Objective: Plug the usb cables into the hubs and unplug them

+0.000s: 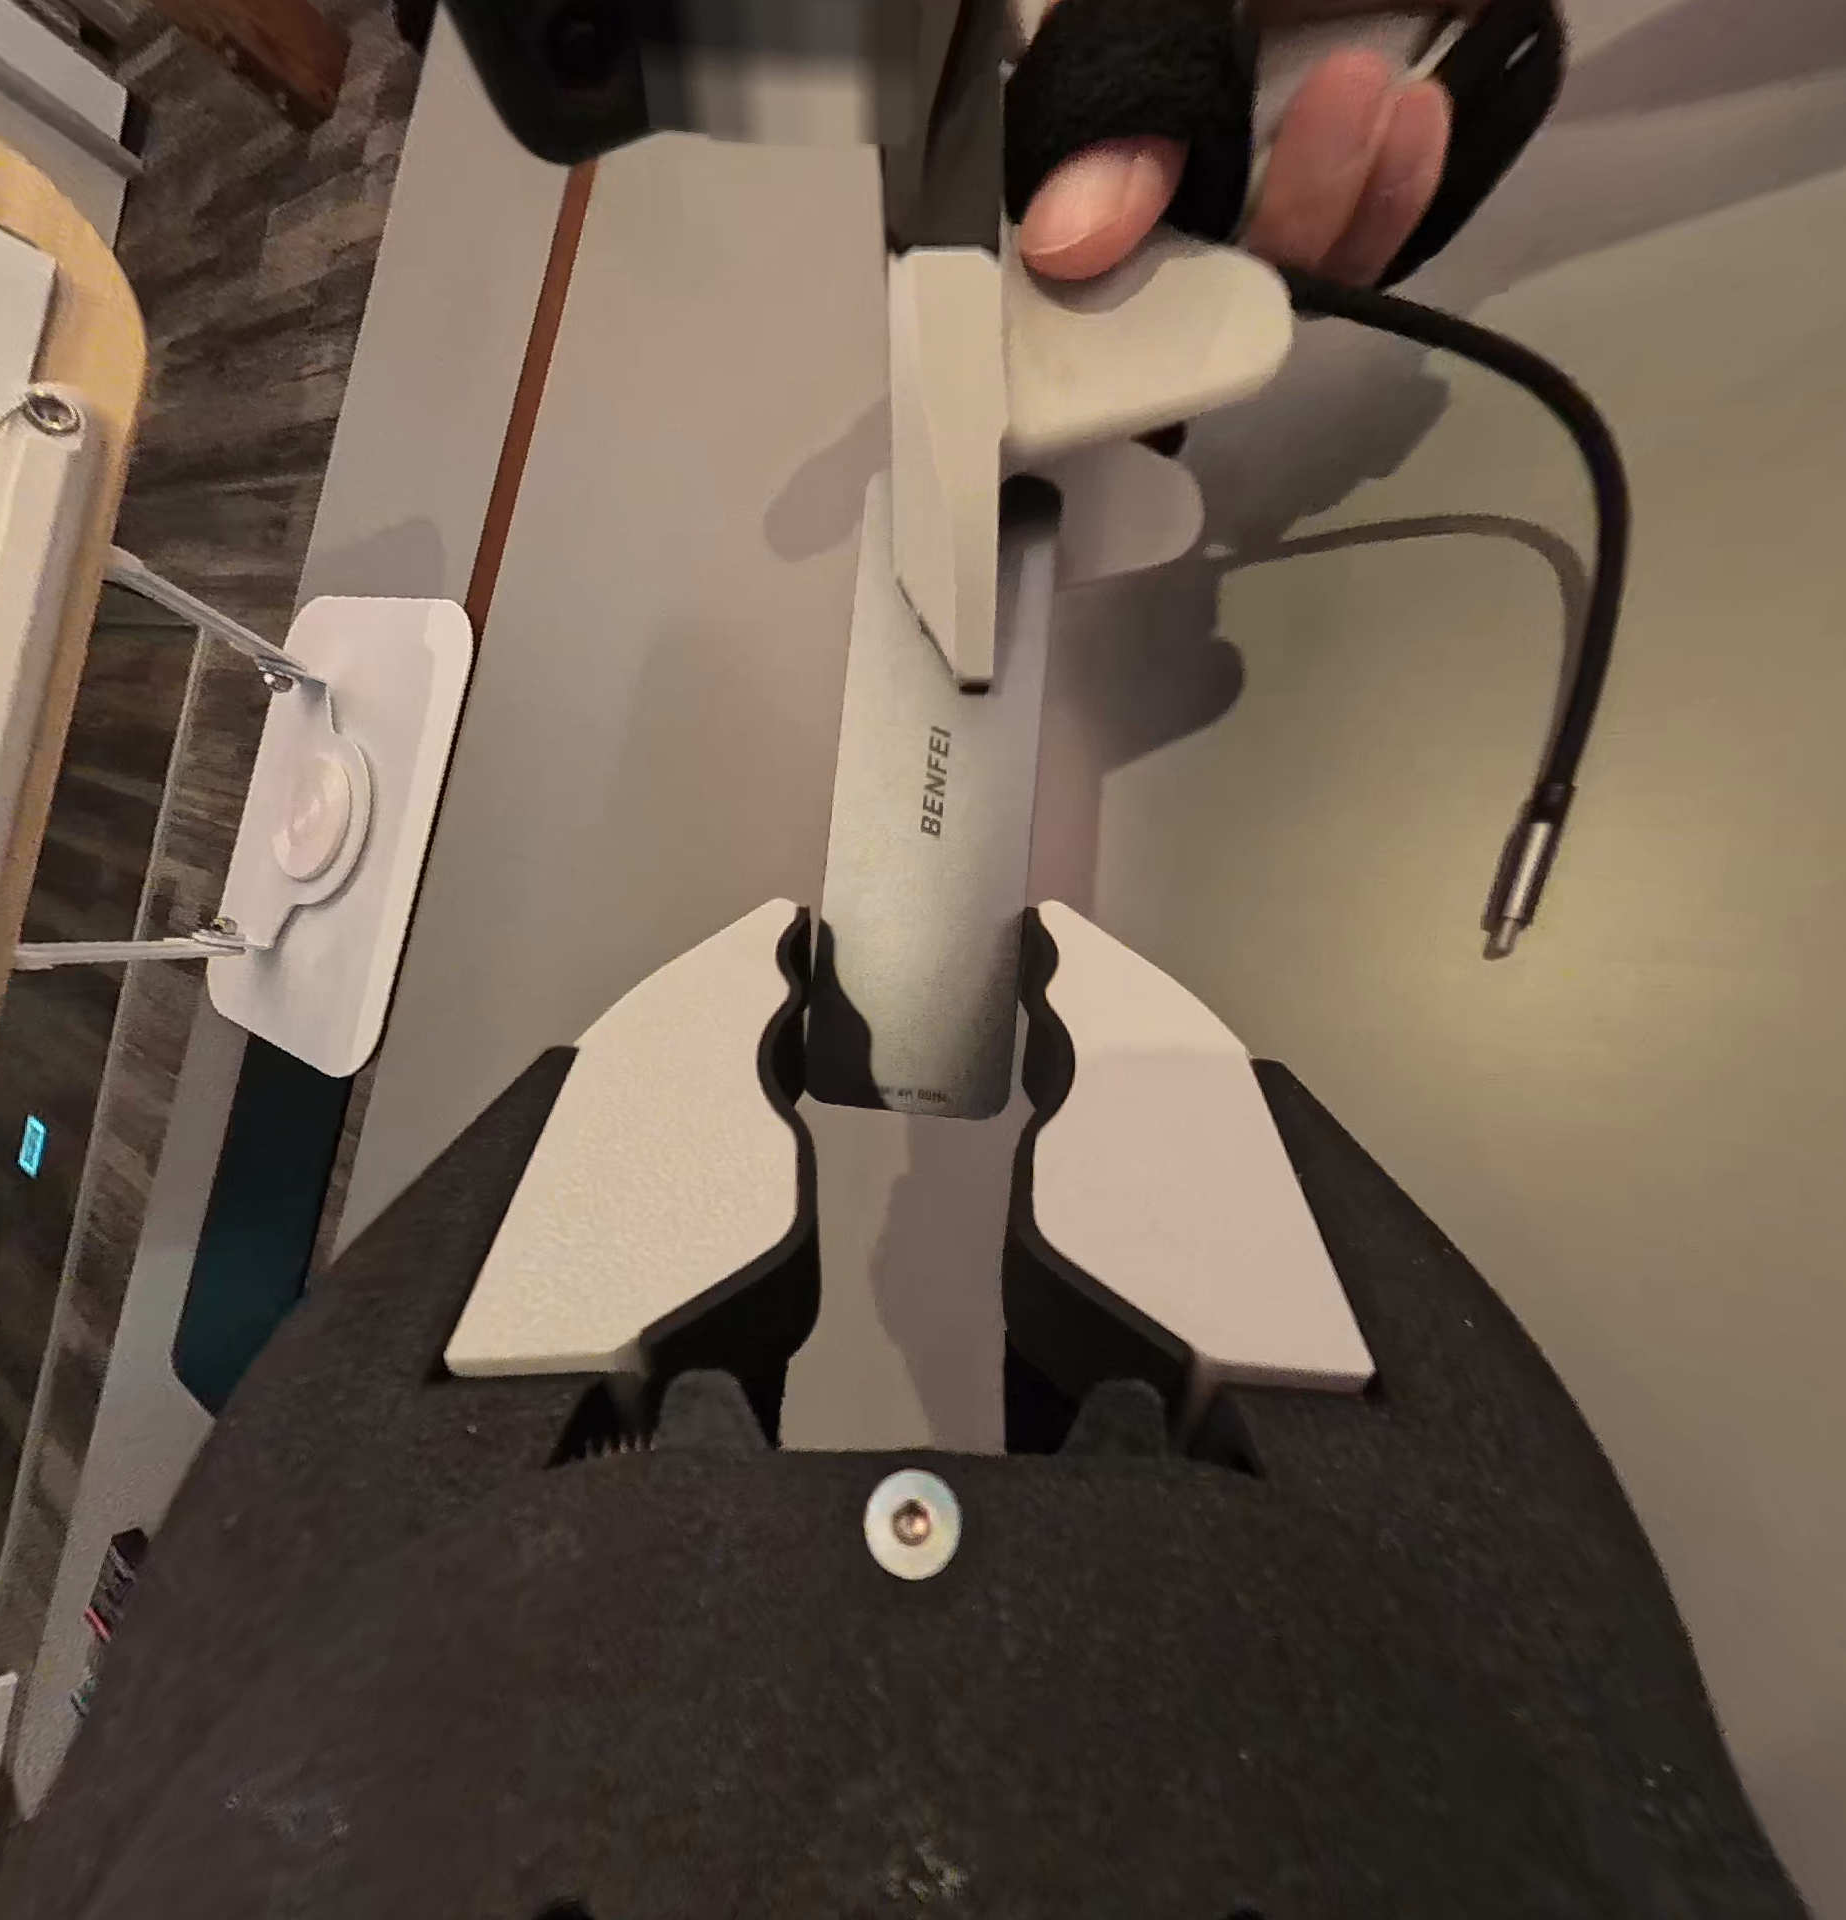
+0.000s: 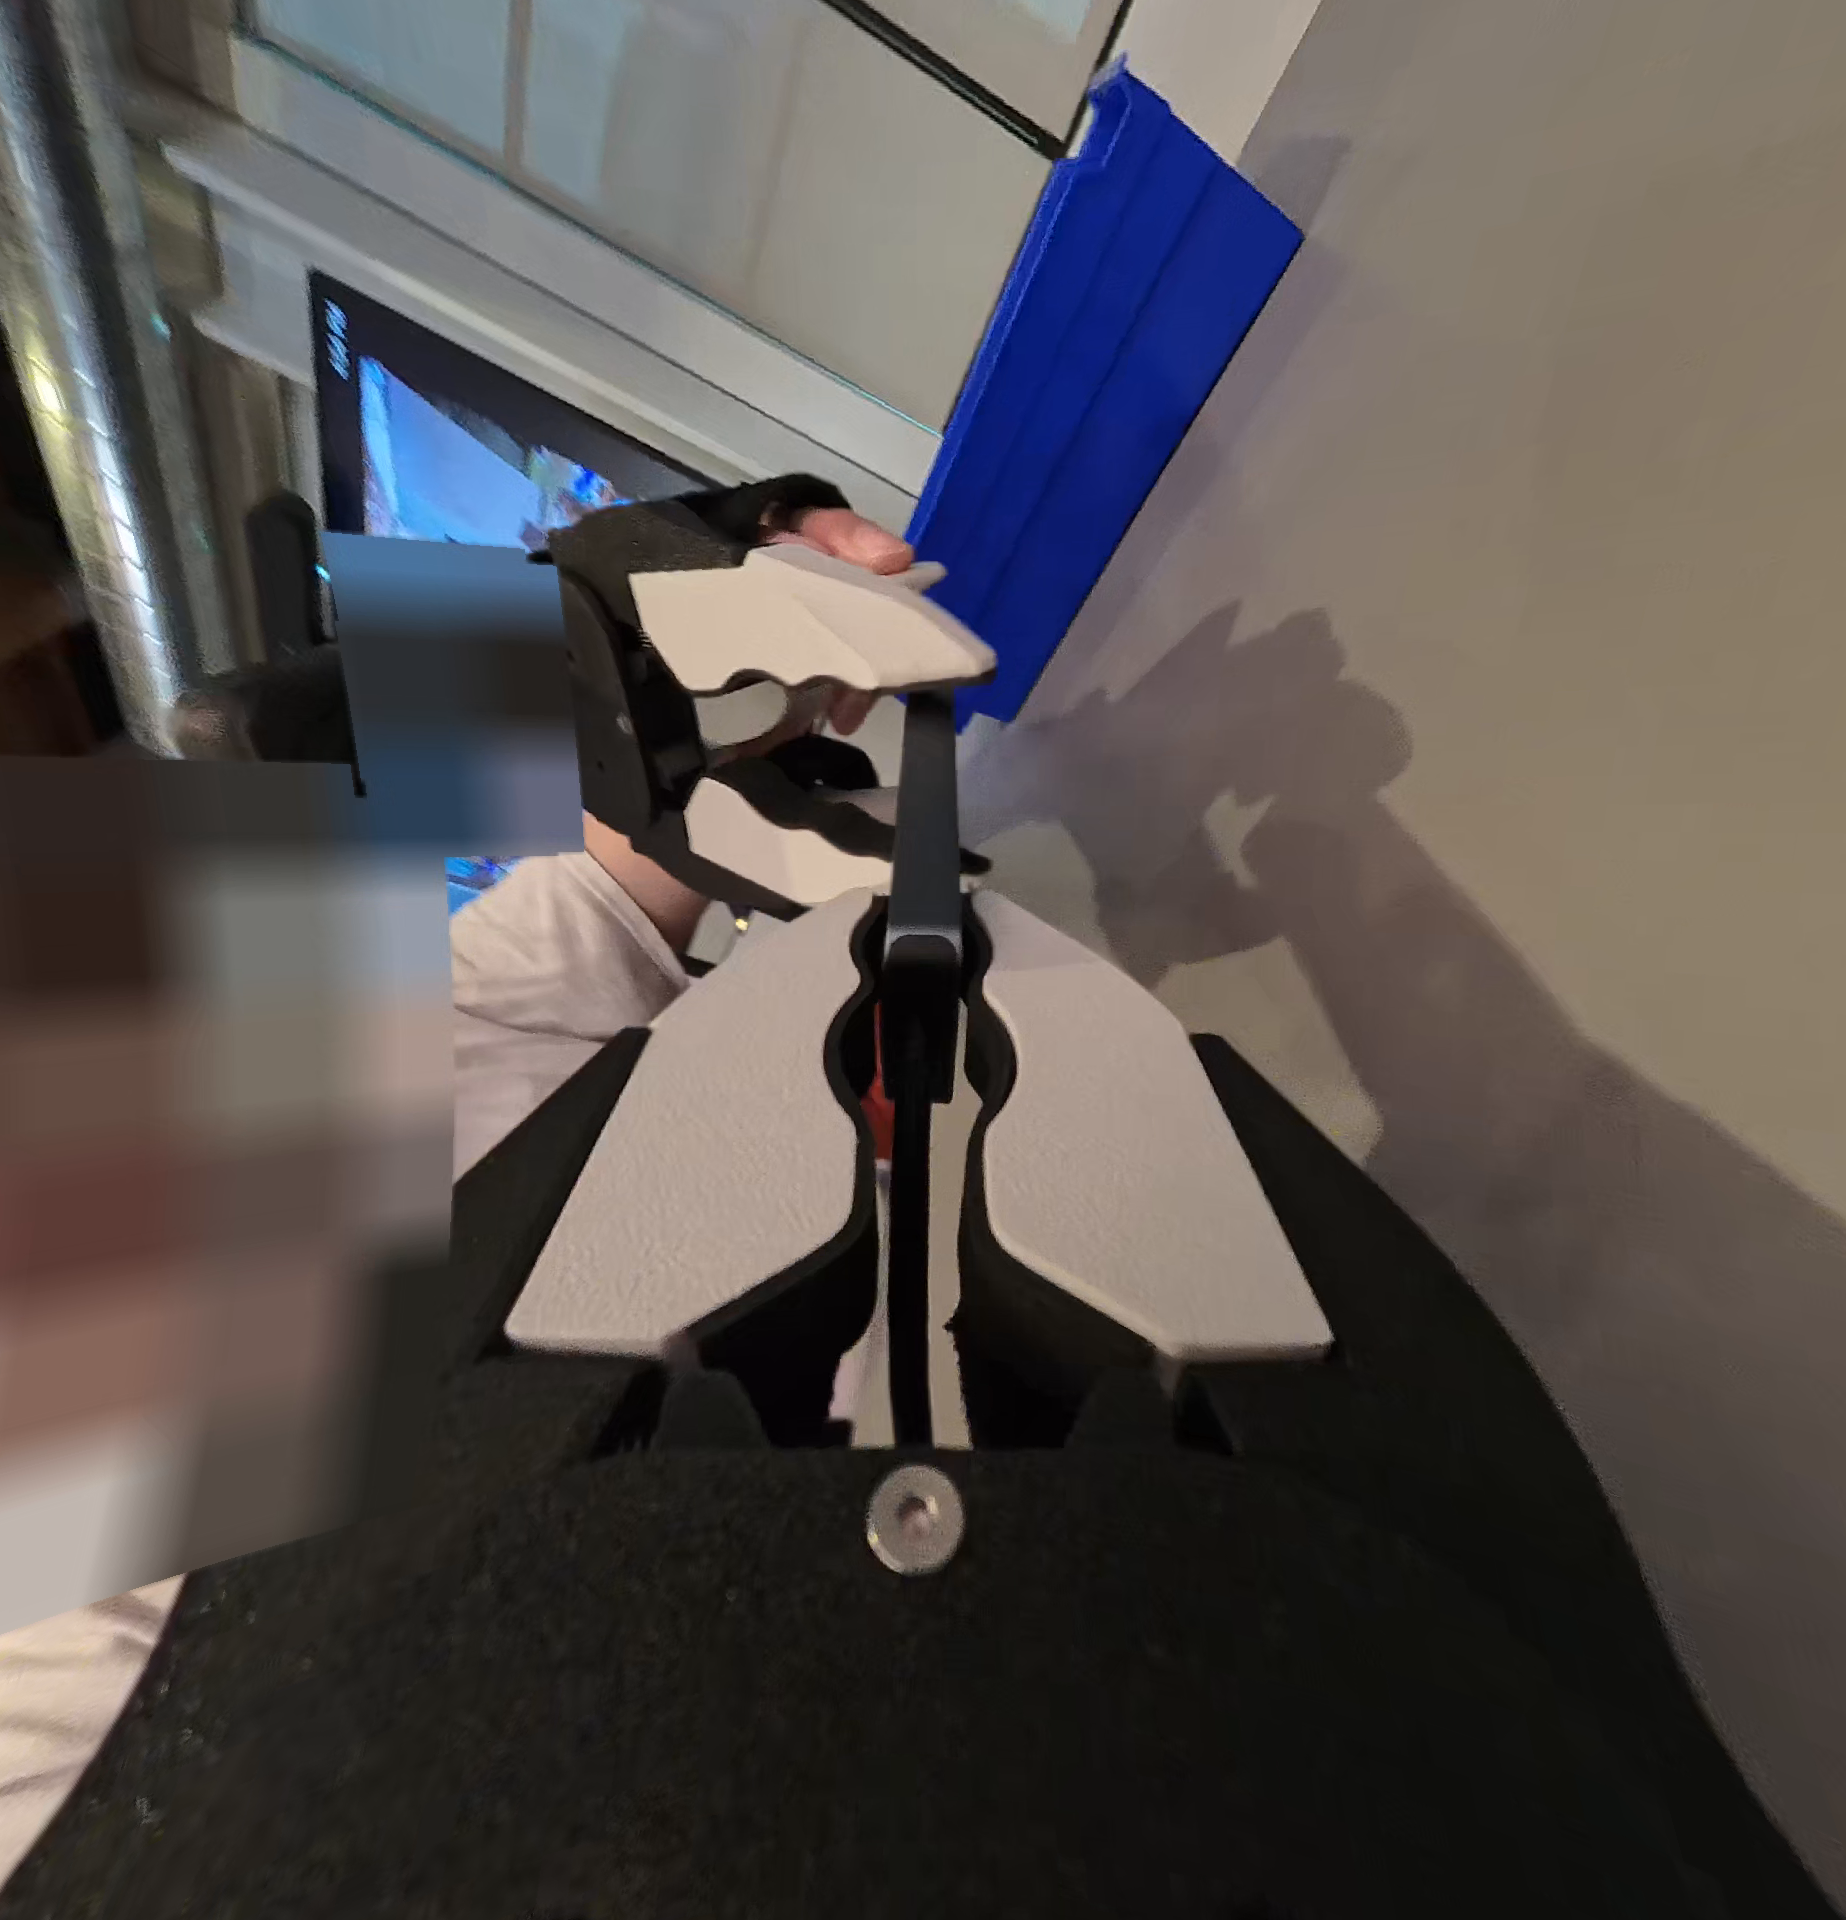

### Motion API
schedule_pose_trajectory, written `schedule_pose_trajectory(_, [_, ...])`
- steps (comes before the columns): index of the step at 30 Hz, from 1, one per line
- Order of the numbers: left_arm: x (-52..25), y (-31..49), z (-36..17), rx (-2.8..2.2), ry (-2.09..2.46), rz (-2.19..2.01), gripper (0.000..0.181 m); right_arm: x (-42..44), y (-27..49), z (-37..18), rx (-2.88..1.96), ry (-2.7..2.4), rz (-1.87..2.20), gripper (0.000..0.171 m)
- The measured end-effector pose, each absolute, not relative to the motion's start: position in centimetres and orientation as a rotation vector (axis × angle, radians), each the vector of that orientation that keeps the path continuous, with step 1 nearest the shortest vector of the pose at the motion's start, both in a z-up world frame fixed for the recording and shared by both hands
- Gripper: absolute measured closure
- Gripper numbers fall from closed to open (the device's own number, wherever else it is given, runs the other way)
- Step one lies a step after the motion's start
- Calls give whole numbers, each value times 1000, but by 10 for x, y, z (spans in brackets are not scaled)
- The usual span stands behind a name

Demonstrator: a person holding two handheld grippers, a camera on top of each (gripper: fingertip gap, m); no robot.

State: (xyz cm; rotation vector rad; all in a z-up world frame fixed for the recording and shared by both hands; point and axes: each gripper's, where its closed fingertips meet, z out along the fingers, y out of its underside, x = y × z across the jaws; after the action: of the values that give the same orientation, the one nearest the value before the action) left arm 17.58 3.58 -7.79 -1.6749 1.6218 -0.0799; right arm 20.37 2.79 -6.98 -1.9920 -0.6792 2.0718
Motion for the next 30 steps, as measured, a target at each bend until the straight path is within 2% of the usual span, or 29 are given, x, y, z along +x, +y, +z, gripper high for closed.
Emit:
schedule_pose_trajectory(2, [173,40,-83,-1701,1637,-53,139,203,26,-67,-1998,-606,2124,160])
schedule_pose_trajectory(11, [180,36,-83,-1764,1653,-187,142,208,26,-59,-2013,-495,2147,158])
schedule_pose_trajectory(15, [181,31,-82,-1808,1664,-352,142,210,22,-53,-1964,-574,2117,149])
schedule_pose_trajectory(18, [180,29,-80,-1820,1656,-431,142,214,25,-49,-1900,-703,1938,141])
schedule_pose_trajectory(22, [176,22,-81,-1829,1690,-483,142,227,29,-38,-1708,-998,1495,134])
schedule_pose_trajectory(26, [176,17,-83,-1804,1747,-491,142,227,24,-27,-1622,-1128,1347,106])
schedule_pose_trajectory(30, [179,16,-83,-1814,1748,-508,142,222,19,-50,-1674,-1342,1094,108])
